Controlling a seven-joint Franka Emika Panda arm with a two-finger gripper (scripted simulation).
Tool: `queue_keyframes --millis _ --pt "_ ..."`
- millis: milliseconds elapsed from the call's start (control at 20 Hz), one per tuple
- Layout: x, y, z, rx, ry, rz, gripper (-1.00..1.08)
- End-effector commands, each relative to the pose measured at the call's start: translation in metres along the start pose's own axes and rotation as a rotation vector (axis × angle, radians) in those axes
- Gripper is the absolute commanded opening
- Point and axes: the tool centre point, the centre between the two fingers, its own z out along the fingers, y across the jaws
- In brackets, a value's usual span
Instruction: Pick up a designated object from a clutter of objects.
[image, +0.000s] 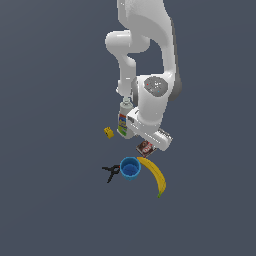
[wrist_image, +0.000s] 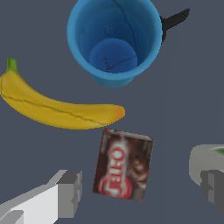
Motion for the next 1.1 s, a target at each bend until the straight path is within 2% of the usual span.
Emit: queue_keyframes --millis 0,500,1050 --pt "-0.007 -0.002 0.013 0.002 0.0 0.049 1.0" --pt "-0.025 -0.004 0.043 0.007 -0.001 0.168 1.0" --pt "-0.028 -0.005 0.052 0.007 -0.001 0.184 1.0"
